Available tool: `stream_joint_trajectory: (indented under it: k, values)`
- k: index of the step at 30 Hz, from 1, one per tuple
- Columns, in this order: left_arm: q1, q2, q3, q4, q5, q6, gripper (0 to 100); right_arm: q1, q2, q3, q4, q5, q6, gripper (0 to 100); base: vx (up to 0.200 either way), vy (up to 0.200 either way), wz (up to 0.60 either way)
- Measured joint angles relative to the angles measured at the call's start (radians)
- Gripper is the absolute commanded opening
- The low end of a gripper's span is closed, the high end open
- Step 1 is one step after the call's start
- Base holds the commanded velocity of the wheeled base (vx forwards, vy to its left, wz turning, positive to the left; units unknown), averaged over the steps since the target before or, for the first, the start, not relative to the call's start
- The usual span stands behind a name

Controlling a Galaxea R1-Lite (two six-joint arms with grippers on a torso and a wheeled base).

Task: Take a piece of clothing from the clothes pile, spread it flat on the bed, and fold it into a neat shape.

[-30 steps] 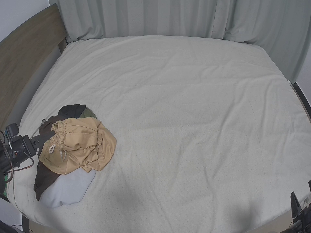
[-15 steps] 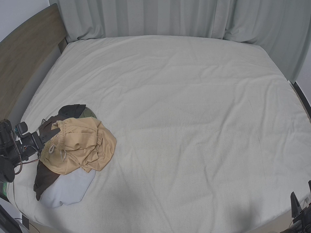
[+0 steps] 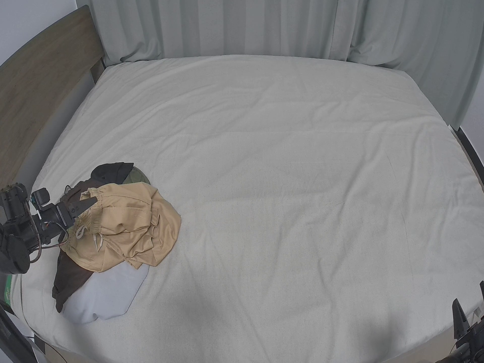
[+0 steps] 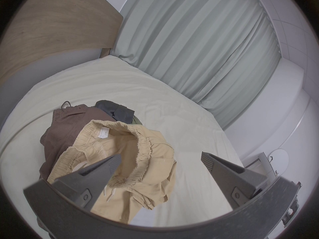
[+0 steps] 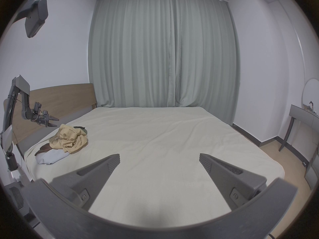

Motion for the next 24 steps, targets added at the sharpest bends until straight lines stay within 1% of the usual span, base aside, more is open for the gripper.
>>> stream_joint_trajectory:
  k: [9,18,24]
  values:
    - [-0.041,0.042,-0.031,-0.003,0.003,-0.001,100,0.000,0.000,0.000,0.000,0.000,0.000,100,0.000,0.000,0.00]
    - [-0.092,0.058,-0.045,-0.005,0.023,-0.002,100,0.000,0.000,0.000,0.001,0.000,-0.001,100,0.000,0.000,0.00]
    - [-0.103,0.083,-0.048,-0.053,0.025,-0.001,100,0.000,0.000,0.000,0.000,0.000,-0.001,100,0.000,0.000,0.00]
